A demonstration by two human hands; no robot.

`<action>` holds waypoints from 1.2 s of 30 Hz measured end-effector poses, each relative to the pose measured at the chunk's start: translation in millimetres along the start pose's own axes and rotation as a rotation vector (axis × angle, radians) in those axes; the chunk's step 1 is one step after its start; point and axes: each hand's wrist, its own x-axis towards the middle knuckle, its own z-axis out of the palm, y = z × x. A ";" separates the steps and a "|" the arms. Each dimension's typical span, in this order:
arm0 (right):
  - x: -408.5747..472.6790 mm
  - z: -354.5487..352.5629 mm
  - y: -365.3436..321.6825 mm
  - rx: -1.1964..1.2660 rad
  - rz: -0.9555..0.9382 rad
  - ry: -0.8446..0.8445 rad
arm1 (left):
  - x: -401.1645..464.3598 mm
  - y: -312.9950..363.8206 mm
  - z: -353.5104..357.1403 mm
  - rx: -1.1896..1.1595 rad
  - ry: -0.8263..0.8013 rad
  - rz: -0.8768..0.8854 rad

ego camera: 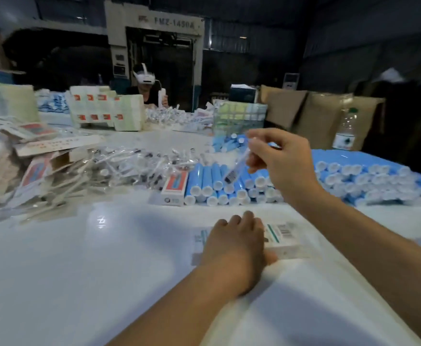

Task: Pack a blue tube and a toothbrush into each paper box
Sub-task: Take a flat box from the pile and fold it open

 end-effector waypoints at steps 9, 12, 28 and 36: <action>-59.1 -112.0 70.9 0.441 0.589 0.519 | 5.9 0.0 5.4 0.042 0.201 -0.166; -60.8 -101.6 72.5 0.376 0.555 0.460 | 3.3 5.1 1.8 0.051 0.216 -0.170; -85.8 -65.3 61.5 0.047 0.431 0.101 | 2.4 15.9 4.4 0.059 0.268 -0.168; -94.5 -66.4 55.8 -0.450 0.077 0.145 | 5.3 6.9 4.3 0.040 0.287 -0.292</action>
